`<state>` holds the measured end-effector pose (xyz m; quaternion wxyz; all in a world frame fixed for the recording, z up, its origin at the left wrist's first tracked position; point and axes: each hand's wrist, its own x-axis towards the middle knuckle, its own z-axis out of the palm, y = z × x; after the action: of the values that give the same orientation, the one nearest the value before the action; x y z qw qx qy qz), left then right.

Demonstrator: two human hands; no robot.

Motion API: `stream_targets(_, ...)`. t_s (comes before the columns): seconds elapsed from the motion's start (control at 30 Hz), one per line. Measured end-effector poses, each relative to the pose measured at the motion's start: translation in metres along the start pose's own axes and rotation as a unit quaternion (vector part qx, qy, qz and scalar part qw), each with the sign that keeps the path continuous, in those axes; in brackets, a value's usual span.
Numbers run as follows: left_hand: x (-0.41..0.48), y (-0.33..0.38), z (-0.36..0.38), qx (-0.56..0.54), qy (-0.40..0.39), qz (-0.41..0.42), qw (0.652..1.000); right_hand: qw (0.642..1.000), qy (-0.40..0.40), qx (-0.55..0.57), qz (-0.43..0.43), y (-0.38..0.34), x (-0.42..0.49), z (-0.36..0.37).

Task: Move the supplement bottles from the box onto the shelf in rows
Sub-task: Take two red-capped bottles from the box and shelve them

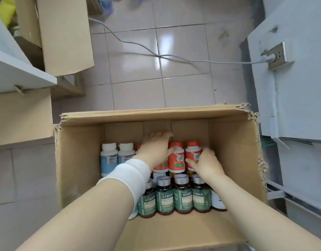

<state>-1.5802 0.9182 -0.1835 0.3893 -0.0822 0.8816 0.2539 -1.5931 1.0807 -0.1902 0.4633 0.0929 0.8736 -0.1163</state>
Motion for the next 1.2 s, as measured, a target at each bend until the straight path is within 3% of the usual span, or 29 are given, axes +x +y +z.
stream_targets(0.17,0.024,0.000,0.007,0.043,-0.067,0.006,0.997,0.998,-0.009,0.055,0.003,0.009,0.017,0.010)
stream_targets(0.37,0.027,0.002,0.006,-0.038,-0.061,-0.025,0.997,0.995,-0.004,0.096,-0.007,0.016,0.023,0.009)
stream_targets(0.53,0.002,0.004,-0.008,-0.172,-0.007,0.033,0.984,0.994,0.028,0.102,-0.018,0.021,0.005,-0.011)
stream_targets(0.67,-0.047,0.016,-0.039,-0.382,0.087,0.047,0.919,0.986,0.043,0.154,-0.044,0.019,-0.035,-0.038)
stream_targets(0.83,-0.127,0.042,-0.081,-0.501,0.170,0.055,0.847,0.960,0.041,0.275,-0.048,0.011,-0.127,-0.084)
stream_targets(1.07,-0.241,0.102,-0.137,-0.690,0.094,0.053,0.715,0.890,0.065,0.446,-0.069,0.015,-0.293,-0.127)
stream_targets(1.2,-0.299,0.126,-0.146,-0.687,0.016,0.127,0.715,0.832,0.116,0.537,-0.076,0.026,-0.382,-0.110)
